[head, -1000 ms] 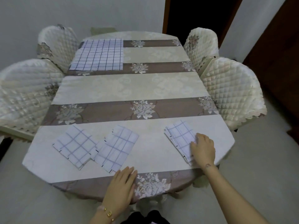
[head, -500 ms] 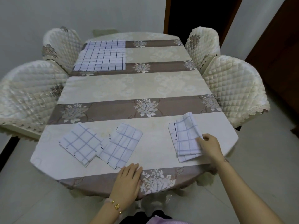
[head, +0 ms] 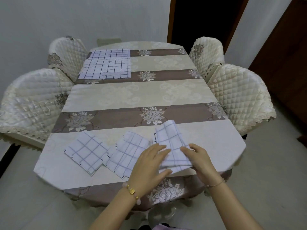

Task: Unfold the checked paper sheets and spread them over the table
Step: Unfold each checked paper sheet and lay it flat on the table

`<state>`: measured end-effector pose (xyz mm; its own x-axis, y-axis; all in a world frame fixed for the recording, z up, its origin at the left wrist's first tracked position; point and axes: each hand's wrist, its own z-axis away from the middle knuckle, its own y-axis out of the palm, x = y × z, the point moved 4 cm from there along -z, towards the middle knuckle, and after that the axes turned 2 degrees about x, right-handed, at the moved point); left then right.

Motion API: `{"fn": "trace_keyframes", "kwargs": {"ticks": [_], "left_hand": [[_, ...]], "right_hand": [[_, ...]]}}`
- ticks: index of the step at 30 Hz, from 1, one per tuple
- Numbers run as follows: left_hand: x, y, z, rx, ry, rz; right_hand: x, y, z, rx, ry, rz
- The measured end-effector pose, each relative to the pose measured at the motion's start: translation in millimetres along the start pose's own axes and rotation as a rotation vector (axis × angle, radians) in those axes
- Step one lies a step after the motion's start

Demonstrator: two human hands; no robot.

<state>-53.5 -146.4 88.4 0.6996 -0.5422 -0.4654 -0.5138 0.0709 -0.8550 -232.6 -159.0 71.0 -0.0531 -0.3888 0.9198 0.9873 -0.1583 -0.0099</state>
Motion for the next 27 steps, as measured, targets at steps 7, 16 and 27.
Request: {"fn": "trace_keyframes", "kwargs": {"ticks": [7,16,27], "left_hand": [[8,-2,-9,-0.030,-0.153,0.290],[10,-9,-24,-0.061,-0.341,0.670],[61,-74,-50,-0.302,-0.449,0.739]], "right_hand": [[1,19,6,0.154,0.098,-0.202],[4,45,22,0.260,0.006,-0.317],[40,-14,7,-0.025,-0.128,0.016]]}}
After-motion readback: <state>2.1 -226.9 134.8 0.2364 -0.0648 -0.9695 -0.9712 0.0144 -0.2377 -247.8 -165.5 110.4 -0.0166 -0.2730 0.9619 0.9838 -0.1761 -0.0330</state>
